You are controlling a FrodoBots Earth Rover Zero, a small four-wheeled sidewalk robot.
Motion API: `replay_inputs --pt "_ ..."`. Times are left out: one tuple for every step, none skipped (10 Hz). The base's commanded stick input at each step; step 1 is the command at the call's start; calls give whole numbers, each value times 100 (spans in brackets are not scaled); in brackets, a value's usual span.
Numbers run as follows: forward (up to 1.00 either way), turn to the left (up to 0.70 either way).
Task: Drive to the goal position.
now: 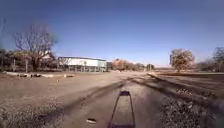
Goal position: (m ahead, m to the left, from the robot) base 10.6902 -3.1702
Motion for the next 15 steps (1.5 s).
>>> replay_inputs --pt "70 0" --pt "70 0" --pt "70 0" --pt "70 0" --pt "70 0" --pt "70 0" --pt "70 0" --pt "70 0" --pt "70 0" --pt "70 0" --pt "70 0" --pt "70 0" --pt "70 0" --pt "70 0" --pt "50 0"
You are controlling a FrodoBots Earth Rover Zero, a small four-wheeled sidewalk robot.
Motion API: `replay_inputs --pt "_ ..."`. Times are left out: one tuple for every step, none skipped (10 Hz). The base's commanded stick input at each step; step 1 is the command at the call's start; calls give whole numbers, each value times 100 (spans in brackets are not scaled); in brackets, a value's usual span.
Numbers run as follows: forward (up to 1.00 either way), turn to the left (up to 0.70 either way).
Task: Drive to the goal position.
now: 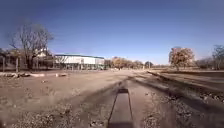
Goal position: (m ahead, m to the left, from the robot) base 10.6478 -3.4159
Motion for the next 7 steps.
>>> replay_inputs --pt "50 0" --pt "50 0" --pt "50 0" --pt "50 0" --pt "50 0" --pt "50 0" --pt "50 0"
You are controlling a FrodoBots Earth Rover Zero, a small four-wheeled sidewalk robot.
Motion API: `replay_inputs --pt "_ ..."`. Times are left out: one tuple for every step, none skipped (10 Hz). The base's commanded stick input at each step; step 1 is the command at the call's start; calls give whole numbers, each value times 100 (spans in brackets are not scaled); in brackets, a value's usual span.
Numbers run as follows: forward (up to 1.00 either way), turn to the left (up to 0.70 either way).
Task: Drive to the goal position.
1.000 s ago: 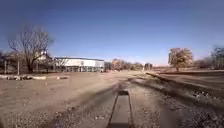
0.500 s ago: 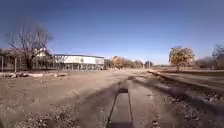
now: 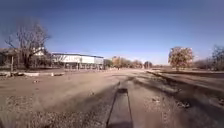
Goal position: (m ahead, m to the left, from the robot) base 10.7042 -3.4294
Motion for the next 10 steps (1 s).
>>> replay_inputs --pt "50 0" --pt "50 0" --pt "50 0" --pt "50 0" --pt "50 0" --pt "50 0" --pt "50 0" --pt "50 0" --pt "50 0" --pt "50 0"
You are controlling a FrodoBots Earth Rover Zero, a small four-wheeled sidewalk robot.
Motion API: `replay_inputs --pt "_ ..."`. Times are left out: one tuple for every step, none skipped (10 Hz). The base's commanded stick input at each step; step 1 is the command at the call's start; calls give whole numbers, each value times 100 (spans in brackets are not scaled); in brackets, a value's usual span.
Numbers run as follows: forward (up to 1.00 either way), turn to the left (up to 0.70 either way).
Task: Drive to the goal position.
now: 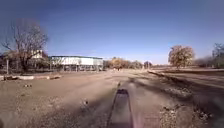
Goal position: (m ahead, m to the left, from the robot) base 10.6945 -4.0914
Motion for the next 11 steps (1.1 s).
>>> replay_inputs --pt "50 0" --pt "50 0" --pt "50 0" --pt "50 0" --pt "50 0" --pt "50 0" --pt "50 0" --pt "50 0" --pt "50 0" --pt "50 0" --pt "50 0"
